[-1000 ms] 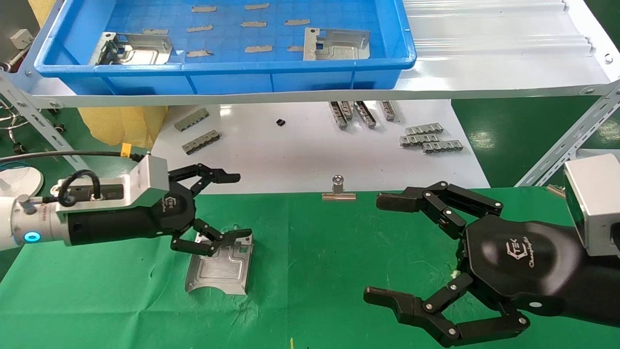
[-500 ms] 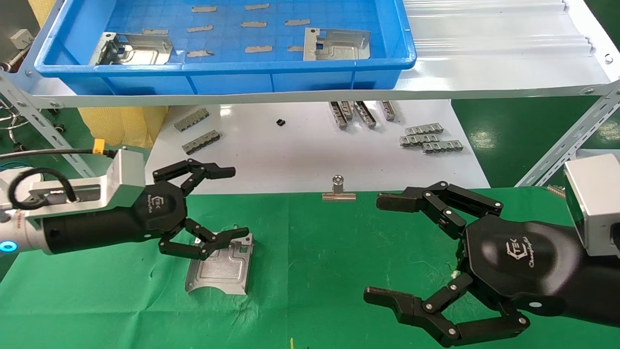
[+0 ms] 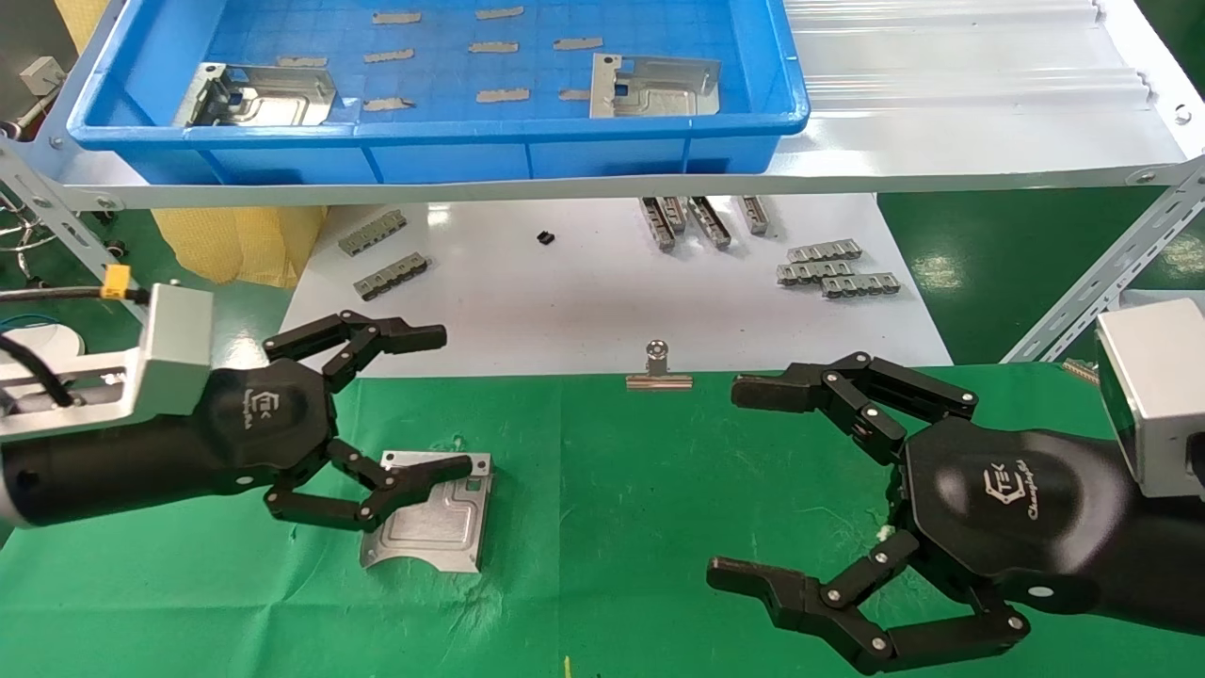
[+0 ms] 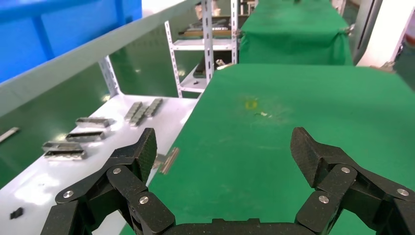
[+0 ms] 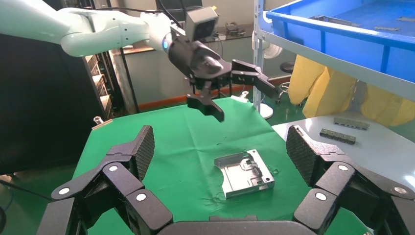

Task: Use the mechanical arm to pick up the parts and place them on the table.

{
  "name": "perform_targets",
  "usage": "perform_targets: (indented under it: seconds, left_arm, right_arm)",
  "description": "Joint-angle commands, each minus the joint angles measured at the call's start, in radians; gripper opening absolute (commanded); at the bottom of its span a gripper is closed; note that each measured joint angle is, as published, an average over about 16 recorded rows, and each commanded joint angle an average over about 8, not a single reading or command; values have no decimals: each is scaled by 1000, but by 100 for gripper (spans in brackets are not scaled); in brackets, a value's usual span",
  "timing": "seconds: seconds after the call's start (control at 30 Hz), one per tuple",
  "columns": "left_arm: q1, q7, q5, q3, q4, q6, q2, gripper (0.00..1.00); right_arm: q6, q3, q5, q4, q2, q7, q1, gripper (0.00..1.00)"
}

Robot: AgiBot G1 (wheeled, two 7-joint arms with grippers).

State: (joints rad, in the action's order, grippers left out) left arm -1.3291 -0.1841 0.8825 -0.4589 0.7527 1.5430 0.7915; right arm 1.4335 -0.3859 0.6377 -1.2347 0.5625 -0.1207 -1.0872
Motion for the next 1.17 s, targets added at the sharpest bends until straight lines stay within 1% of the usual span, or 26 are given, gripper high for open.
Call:
perform_targets:
  seconds: [0.03,0.8,0.93,1.17]
  left_arm:
    - [20,29,-12,14,42,-4,-14,100]
    - [242,353,-144,170,505,-45,-171,100]
    - [264,380,-159,186,552,-49,-187,100]
    - [271,383,-164,191,563,-51,-192,100]
  right_arm:
    - [0,0,0,0,0,0,0,100]
    - [0,0,0,0,0,0,0,100]
    - [0,0,0,0,0,0,0,100]
    - [0,0,0,0,0,0,0,100]
